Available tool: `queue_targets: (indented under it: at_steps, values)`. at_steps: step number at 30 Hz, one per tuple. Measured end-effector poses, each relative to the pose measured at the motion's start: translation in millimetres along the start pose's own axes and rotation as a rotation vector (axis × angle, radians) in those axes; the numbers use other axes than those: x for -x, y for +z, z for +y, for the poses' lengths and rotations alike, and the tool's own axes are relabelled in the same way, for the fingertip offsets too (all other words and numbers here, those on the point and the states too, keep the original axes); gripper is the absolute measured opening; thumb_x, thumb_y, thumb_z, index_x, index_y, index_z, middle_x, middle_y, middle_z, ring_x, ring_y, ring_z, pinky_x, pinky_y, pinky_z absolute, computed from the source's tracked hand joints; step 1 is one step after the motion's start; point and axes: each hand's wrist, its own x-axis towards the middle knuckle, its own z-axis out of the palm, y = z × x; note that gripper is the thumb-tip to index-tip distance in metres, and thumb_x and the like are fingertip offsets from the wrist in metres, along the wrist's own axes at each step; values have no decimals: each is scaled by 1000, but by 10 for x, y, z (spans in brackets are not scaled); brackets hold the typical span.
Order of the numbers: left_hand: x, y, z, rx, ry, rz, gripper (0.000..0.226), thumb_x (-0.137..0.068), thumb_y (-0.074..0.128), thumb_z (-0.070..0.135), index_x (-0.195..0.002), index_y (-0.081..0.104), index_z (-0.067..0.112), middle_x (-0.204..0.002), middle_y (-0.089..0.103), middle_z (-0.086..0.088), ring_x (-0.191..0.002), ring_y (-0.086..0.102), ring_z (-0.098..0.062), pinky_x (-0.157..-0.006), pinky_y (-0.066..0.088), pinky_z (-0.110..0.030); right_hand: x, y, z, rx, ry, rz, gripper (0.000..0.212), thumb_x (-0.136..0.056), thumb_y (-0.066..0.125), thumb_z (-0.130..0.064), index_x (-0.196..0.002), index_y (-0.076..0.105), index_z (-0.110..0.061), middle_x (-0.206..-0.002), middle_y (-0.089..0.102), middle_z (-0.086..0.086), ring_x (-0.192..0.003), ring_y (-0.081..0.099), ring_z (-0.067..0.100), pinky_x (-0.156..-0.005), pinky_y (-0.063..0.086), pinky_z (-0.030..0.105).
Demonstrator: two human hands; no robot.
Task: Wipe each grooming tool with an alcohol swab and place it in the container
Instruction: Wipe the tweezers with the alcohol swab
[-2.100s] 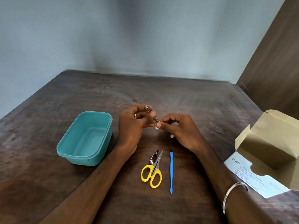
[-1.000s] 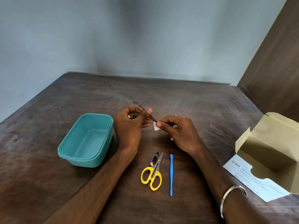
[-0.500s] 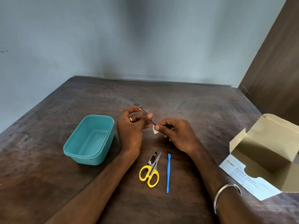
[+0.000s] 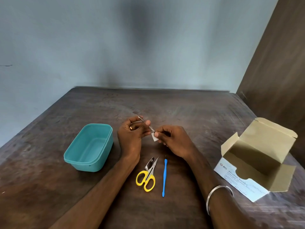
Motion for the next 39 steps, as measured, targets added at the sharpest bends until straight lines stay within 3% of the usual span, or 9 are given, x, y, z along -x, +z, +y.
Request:
queue_targets:
  at_steps: [4, 9, 16, 19, 22, 26, 30, 33, 39]
  values:
    - [-13, 7, 4, -31, 46, -3, 28, -80, 77, 4, -105, 65, 3, -83, 73, -12, -69, 74, -19, -57, 60, -26, -3, 5, 11, -15, 20, -14, 23, -98, 59, -21, -79, 70, -18, -68, 64, -7, -62, 56, 3, -65, 48, 28]
    - [-5, 30, -5, -42, 33, -1, 25, -81, 74, 1, -105, 66, 2, -82, 73, -13, -64, 72, -19, -55, 59, -25, 4, -15, 11, 8, -13, -20, 24, -96, 61, -16, -76, 65, -29, -64, 60, -13, -62, 56, -1, -63, 44, 20]
    - [-30, 59, 69, -87, 42, 54, 26, -82, 75, 6, -106, 66, 6, -86, 74, -11, -67, 74, -16, -56, 60, -25, 23, -25, 11, -57, -28, 27, 11, -96, 64, -24, -95, 75, -22, -72, 64, -15, -66, 60, 0, -65, 52, 27]
    - [-25, 68, 122, -123, 75, 54, 25, -83, 75, 7, -106, 67, 8, -88, 74, -10, -71, 74, -16, -59, 60, -27, 19, -26, 18, -90, -25, 48, 10, -95, 65, -24, -94, 74, -28, -74, 65, -17, -68, 61, -1, -64, 52, 26]
    - [-52, 45, 238, -165, 142, 56, 25, -82, 76, 8, -106, 67, 9, -86, 73, -5, -71, 74, -14, -62, 61, -31, 31, -24, -7, -124, -20, 92, 10, -95, 66, -27, -91, 70, -35, -74, 64, -16, -62, 59, -1, -58, 51, 21]
    - [-116, -29, 412, -233, 194, 1, 25, -81, 77, 9, -103, 67, 16, -88, 74, -5, -71, 75, -13, -63, 62, -30, 62, -30, -64, -203, -28, 120, 8, -95, 65, -24, -93, 72, -28, -72, 67, -5, -50, 58, 4, -51, 52, 23]
    - [-126, -97, 481, -240, 150, -22, 29, -82, 76, 10, -109, 66, 9, -91, 74, -8, -73, 75, -15, -64, 62, -30, 73, -10, -74, -262, -16, 126, 9, -95, 65, -26, -92, 73, -24, -69, 68, -2, -52, 60, 10, -53, 53, 28]
    - [-105, -105, 489, -196, 85, -24, 28, -83, 74, 10, -110, 66, 12, -90, 74, -7, -73, 75, -15, -62, 61, -26, 79, -13, -79, -278, -11, 127, 10, -95, 64, -26, -91, 72, -24, -71, 67, -5, -53, 58, 4, -52, 51, 24]
    - [-79, -98, 451, -196, -7, -54, 30, -86, 71, 6, -115, 65, 10, -93, 74, -13, -76, 76, -20, -66, 63, -31, 81, -13, -87, -299, -19, 122, 4, -92, 69, -28, -89, 71, -26, -75, 69, -3, -56, 63, 8, -53, 53, 26]
